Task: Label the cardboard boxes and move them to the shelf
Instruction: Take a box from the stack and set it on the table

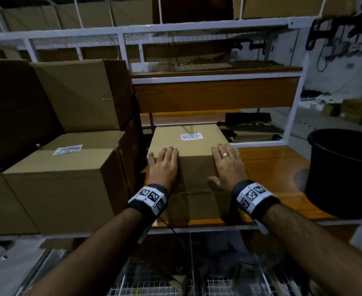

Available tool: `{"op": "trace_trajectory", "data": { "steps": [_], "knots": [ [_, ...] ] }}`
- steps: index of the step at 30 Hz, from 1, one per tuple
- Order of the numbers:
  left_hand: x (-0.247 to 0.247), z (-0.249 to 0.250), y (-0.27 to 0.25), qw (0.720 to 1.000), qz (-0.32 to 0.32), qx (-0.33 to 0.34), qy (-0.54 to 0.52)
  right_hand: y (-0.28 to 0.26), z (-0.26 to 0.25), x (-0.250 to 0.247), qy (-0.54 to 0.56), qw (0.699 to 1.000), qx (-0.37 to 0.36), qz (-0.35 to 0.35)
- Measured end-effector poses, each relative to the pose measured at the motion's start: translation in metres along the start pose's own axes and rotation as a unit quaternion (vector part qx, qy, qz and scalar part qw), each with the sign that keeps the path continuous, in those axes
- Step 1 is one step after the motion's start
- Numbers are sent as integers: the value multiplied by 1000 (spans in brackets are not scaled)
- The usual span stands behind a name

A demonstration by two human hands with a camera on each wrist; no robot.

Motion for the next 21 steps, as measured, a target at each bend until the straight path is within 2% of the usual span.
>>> {"op": "trace_trajectory", "data": {
  "steps": [6, 10, 16, 21],
  "knots": [
    [-2, -4, 8, 1000, -10, 13, -5, 7, -1, 2, 3, 1000, 3, -27],
    [-16, -9, 25, 997, -58, 38, -15, 22, -5, -18, 43, 999, -3, -34],
    [-29, -15, 68, 979, -169, 115, 14, 60, 1, -41, 112, 984, 21, -138],
    [-26, -16, 88, 974, -167, 150, 11, 84, 11, -36, 145, 969, 43, -197]
  ]
}}
Point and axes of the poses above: each hand's wrist, its own y-axis towards the middle knuckle, its own x-axis out of the palm, z = x × y, the point moved 8 cm from there along y, towards the middle knuckle, and after that the axes turned 13 degrees about y, right-handed, at the moved point
